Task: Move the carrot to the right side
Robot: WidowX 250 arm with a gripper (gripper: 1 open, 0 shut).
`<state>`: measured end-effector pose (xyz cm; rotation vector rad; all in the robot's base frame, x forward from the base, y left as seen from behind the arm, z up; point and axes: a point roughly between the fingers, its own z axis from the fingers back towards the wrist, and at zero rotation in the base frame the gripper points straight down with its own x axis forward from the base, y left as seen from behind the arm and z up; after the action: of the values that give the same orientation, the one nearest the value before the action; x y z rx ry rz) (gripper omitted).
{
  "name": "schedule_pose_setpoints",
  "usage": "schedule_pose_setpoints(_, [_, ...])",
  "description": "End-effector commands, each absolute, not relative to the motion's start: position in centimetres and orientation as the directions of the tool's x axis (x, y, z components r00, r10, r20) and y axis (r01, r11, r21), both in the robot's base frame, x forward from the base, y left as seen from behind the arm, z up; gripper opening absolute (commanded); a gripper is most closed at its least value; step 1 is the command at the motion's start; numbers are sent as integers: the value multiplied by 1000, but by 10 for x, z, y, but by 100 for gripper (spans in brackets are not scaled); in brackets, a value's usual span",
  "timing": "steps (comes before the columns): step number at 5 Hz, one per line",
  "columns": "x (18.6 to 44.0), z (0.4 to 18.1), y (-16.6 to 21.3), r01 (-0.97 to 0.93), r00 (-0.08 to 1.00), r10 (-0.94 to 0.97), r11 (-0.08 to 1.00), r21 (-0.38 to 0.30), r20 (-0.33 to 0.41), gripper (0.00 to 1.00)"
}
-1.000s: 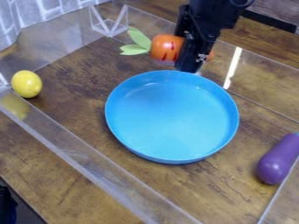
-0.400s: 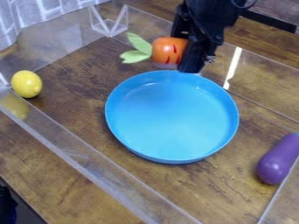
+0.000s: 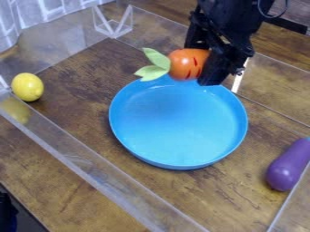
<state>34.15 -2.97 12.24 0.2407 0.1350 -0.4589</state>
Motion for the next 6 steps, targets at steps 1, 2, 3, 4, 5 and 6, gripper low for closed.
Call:
schedule_pose_setpoints(1, [349,143,-34,453,892,-433,864,221,-134,0])
schedule_pose_setpoints(2, [347,145,-27,485,874,-465,845,225,-139,0])
schedule_pose_setpoints(3, [344,144,-20,516,856,-496,826,226,-144,0])
schedule_pose_setpoints(4, [346,131,-20,521,854,-499,823,227,-148,0])
schedule_pose_setpoints(5, [351,119,-18,525,851,-503,819,232,-151,0])
schedule_pose_setpoints(6, [357,108,-17,535,845,-512,810,240,-155,0])
